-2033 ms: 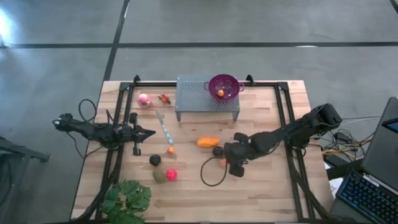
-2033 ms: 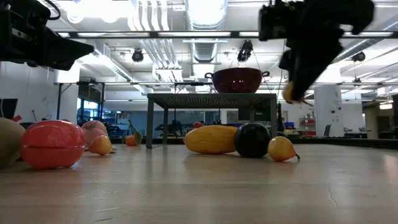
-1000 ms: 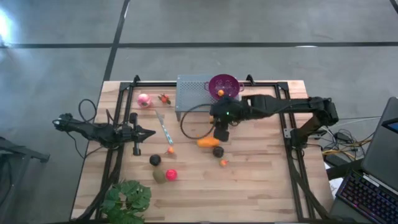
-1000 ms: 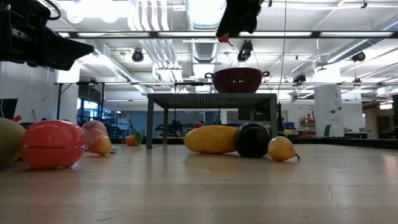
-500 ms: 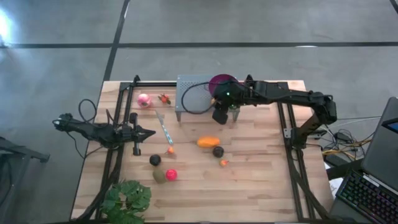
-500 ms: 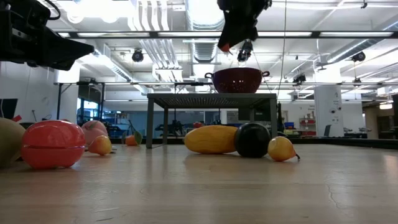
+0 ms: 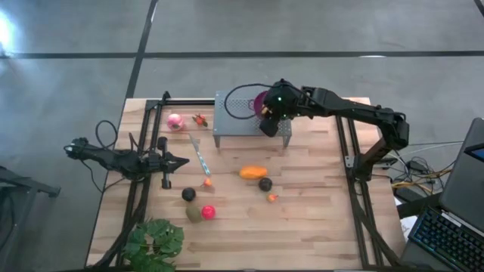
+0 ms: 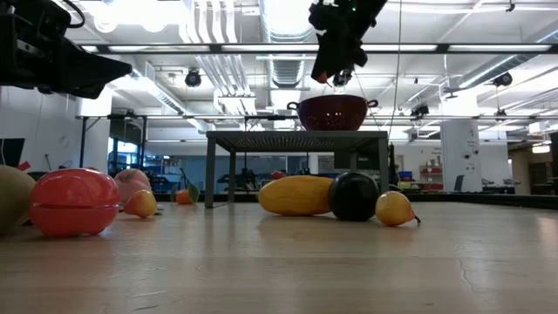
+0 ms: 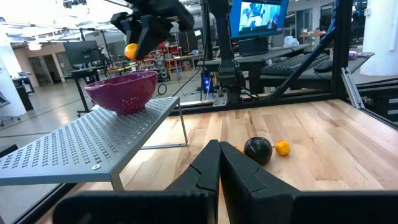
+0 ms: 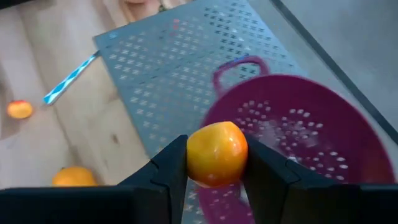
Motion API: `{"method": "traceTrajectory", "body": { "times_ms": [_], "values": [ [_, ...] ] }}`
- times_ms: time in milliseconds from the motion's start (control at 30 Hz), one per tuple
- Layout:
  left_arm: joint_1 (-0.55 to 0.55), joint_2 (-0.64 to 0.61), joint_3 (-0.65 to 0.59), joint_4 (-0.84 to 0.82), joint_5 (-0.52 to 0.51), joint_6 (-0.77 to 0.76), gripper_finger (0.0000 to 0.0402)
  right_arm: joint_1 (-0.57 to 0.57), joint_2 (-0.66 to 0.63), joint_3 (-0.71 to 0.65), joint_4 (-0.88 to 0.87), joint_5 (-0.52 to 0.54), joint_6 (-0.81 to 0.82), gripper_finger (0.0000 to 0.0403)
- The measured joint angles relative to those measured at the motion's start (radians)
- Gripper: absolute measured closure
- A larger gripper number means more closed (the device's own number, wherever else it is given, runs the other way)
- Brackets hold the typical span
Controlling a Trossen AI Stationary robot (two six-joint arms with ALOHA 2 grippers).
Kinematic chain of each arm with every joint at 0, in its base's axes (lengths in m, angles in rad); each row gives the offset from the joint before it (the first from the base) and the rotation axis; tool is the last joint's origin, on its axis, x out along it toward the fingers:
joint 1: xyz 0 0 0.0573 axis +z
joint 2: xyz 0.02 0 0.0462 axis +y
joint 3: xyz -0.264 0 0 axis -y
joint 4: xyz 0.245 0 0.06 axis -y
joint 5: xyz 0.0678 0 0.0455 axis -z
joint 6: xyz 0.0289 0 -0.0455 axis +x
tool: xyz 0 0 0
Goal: Pick & Place Fruit
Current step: Put the pear into the purple bowl on the shelf
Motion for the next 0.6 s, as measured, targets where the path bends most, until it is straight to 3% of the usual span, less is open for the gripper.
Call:
{"method": "traceTrajectory", "body": {
  "times_ms": [333,600],
  "values": [
    [0.000,0.000,0.000,0.000,0.000,0.000,0.0390,-0.077,0.006,-0.024,0.049,0.000,0.027,0.0260],
    [0.000,0.000,0.000,0.000,0.000,0.000,0.0390,-0.095,0.006,-0.057,0.108,0.000,0.030,0.0282]
  ]
}}
